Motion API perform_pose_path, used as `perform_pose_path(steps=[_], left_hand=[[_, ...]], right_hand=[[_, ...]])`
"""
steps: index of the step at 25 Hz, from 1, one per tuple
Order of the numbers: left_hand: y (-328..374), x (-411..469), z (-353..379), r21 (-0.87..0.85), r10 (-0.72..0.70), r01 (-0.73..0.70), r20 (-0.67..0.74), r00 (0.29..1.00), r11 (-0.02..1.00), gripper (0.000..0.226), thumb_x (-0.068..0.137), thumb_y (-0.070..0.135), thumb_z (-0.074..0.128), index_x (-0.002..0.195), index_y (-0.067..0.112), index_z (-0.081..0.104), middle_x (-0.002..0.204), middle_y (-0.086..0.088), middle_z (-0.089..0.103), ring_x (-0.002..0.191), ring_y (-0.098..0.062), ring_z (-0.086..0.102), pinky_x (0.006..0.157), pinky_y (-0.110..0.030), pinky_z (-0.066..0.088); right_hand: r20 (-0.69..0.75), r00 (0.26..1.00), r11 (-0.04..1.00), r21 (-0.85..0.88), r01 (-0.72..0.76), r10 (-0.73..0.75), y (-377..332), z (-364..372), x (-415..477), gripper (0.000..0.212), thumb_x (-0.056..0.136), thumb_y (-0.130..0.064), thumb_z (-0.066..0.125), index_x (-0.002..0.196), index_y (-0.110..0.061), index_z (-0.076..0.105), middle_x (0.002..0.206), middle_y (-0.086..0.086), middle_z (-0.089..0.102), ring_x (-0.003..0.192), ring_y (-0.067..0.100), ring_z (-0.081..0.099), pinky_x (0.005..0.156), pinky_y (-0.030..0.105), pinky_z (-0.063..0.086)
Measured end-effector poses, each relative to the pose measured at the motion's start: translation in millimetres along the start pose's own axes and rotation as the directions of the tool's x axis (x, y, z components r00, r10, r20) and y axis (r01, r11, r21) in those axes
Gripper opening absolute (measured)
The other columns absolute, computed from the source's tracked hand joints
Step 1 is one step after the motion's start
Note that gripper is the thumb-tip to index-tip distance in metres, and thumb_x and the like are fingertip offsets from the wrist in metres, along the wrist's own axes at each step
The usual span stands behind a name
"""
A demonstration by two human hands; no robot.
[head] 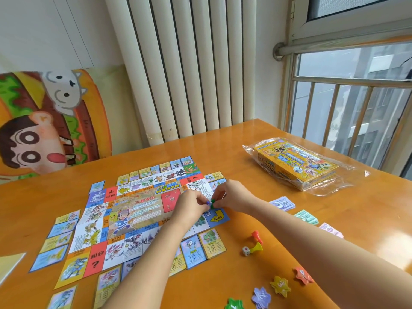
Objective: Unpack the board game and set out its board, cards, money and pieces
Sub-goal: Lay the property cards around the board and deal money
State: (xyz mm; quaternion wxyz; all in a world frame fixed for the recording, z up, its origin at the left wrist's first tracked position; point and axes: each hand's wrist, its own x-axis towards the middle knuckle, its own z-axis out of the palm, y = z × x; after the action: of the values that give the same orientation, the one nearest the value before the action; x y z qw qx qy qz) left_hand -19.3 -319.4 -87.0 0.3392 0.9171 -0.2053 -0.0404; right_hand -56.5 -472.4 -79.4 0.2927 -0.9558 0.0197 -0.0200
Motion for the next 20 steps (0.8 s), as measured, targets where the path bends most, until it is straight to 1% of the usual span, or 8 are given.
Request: perform_pose_path(steps=[3,5,8,12,13,15,17,20], left_hand=[[1,-2,0,0.003,-0.006,0.006,0.005,1.0,1.0,0.007,0.081,0.012,0.073,0.087,0.014,0.069,0.085,0.0,0.067,0.076,-0.013,0.06,0.058,-0.016,0.041],[2,-4,-3,0.009,-0.009,0.009,0.008,1.0,1.0,0.012,0.082,0.012,0.072,0.093,0.014,0.068,0.091,-0.001,0.067,0.081,-0.015,0.061,0.064,-0.02,0.044],[7,-11,-15,0.027,0.011,-0.01,-0.014,1.0,1.0,0.016,0.084,0.012,0.069,0.1,0.014,0.065,0.096,-0.001,0.067,0.086,-0.015,0.061,0.065,-0.02,0.043],[29,-40,-21,0.021,0.125,-0.127,0.07,0.99,0.992,0.009,0.083,0.017,0.07,0.091,0.02,0.065,0.087,0.007,0.066,0.069,-0.002,0.057,0.054,-0.01,0.038],[36,-51,-18,0.009,0.155,-0.158,0.127,0.98,0.987,0.009,0.083,0.019,0.07,0.091,0.02,0.066,0.086,0.009,0.065,0.065,0.001,0.054,0.051,-0.007,0.037],[47,-69,-10,-0.01,0.197,-0.199,0.214,0.957,0.98,0.011,0.082,0.023,0.071,0.092,0.021,0.067,0.085,0.011,0.063,0.062,0.003,0.052,0.049,-0.006,0.036],[54,-81,0,-0.006,0.23,-0.236,0.25,0.94,0.972,0.016,0.081,0.029,0.073,0.094,0.024,0.067,0.083,0.013,0.062,0.068,0.004,0.054,0.056,-0.006,0.038],[59,-91,14,0.014,0.23,-0.244,0.284,0.931,0.97,0.026,0.076,0.033,0.076,0.099,0.023,0.067,0.087,0.012,0.063,0.083,-0.003,0.059,0.071,-0.014,0.045]], right_hand=[[0.005,1.0,1.0,-0.006,0.005,-0.004,0,1,-1,0.02,0.079,-0.02,0.076,0.098,-0.012,0.072,0.1,0.003,0.07,0.08,0.009,0.056,0.059,0.013,0.04],[0.011,1.0,1.0,-0.007,0.003,-0.003,0,-4,-4,0.023,0.08,-0.021,0.075,0.101,-0.013,0.072,0.101,0.002,0.07,0.081,0.009,0.057,0.063,0.015,0.042],[0.015,1.0,0.999,-0.042,0.021,-0.021,2,-23,-10,0.023,0.081,-0.017,0.073,0.103,-0.014,0.072,0.101,0.001,0.07,0.08,0.007,0.057,0.06,0.008,0.039],[0.171,0.983,0.992,-0.098,0.076,-0.059,5,-55,-36,0.022,0.083,-0.008,0.067,0.102,-0.018,0.073,0.094,-0.005,0.07,0.077,0.002,0.059,0.063,0.006,0.041],[0.202,0.977,0.989,-0.116,0.089,-0.064,7,-60,-45,0.026,0.083,-0.004,0.064,0.102,-0.019,0.073,0.095,-0.007,0.07,0.079,0.003,0.061,0.067,0.009,0.045],[0.229,0.971,0.982,-0.159,0.098,-0.06,11,-66,-63,0.037,0.08,0.003,0.055,0.1,-0.023,0.072,0.1,-0.008,0.07,0.087,0.01,0.065,0.078,0.026,0.054],[0.238,0.969,0.972,-0.205,0.118,-0.067,14,-69,-79,0.049,0.077,0.007,0.045,0.101,-0.027,0.071,0.103,-0.008,0.069,0.092,0.013,0.066,0.08,0.033,0.056],[0.289,0.954,0.949,-0.27,0.162,-0.08,13,-70,-97,0.052,0.077,0.008,0.047,0.11,-0.026,0.068,0.109,-0.008,0.065,0.096,0.007,0.06,0.076,0.021,0.048]])
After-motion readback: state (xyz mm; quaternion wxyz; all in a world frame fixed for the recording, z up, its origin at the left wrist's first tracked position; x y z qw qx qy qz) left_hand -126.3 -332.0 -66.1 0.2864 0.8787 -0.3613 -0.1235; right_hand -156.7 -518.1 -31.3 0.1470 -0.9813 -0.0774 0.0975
